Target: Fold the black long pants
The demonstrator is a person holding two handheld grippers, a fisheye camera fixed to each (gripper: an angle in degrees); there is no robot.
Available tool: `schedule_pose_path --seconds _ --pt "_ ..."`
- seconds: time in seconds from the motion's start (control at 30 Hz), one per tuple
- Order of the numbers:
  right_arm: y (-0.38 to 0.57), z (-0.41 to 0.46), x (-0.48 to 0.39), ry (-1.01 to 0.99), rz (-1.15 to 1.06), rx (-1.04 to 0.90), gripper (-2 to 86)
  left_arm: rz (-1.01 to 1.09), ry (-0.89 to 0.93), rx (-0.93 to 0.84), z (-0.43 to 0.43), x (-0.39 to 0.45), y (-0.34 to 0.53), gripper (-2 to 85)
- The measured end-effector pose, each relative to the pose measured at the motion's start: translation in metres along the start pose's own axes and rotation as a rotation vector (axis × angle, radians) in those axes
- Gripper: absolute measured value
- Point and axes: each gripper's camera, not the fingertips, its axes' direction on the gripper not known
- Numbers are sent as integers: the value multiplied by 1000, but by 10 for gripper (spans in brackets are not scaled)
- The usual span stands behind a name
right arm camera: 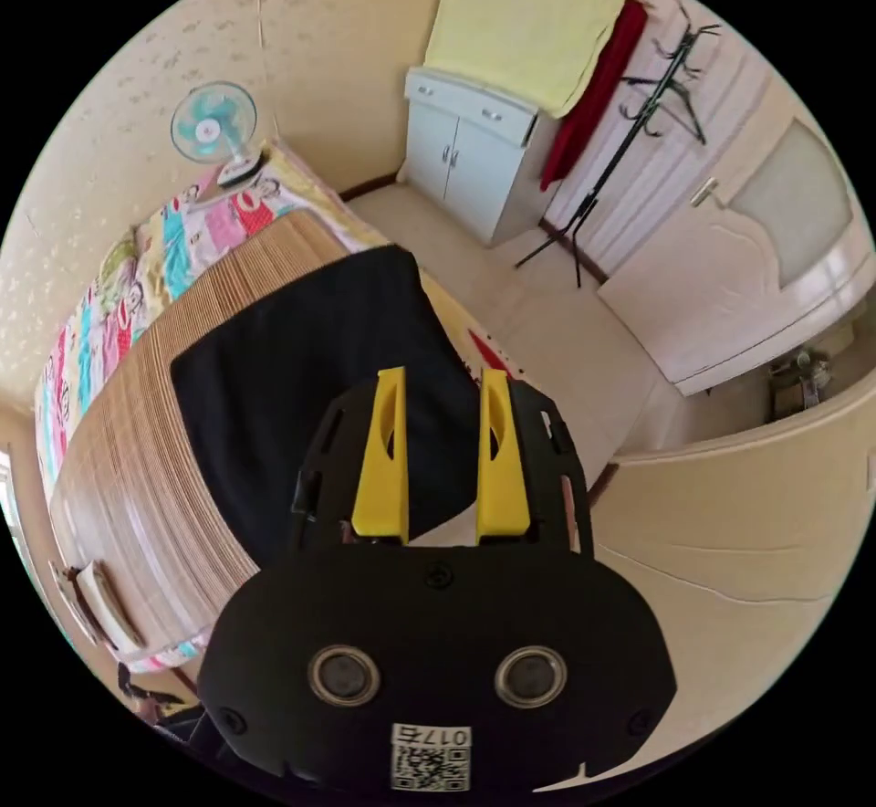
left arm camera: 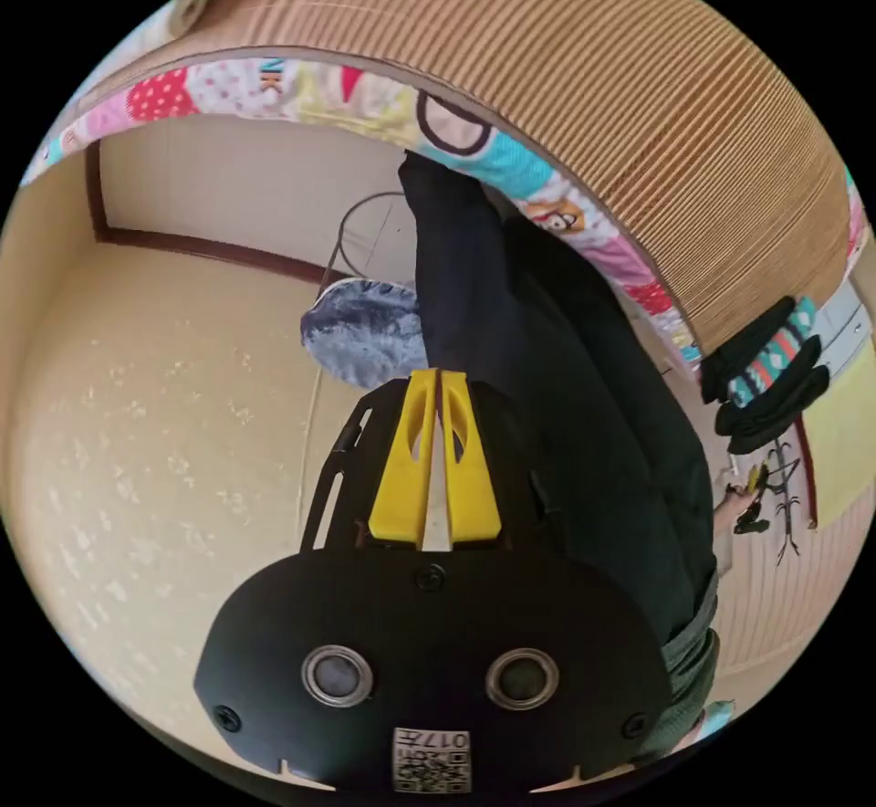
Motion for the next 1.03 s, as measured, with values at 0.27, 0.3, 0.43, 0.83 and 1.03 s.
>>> schedule_pose_path --seconds 0.27,0.3,0.43,0.83,1.03 --pt "112 25 -299 -415 -918 -289 10 -111 182 92 90 4 107 -8" --pt "125 22 -318 -348 -991 -264 9 -103 195 73 103 4 117 -7" --pt "200 13 -428 111 -1267 -87 5 -124 194 84 106 -27 145 -6" --pt "270 100 -539 4 -1140 -723 5 -183 359 159 114 -117 153 -10" --pt "254 155 -494 -438 -551 -1101 2 -133 368 146 103 -139 125 -9"
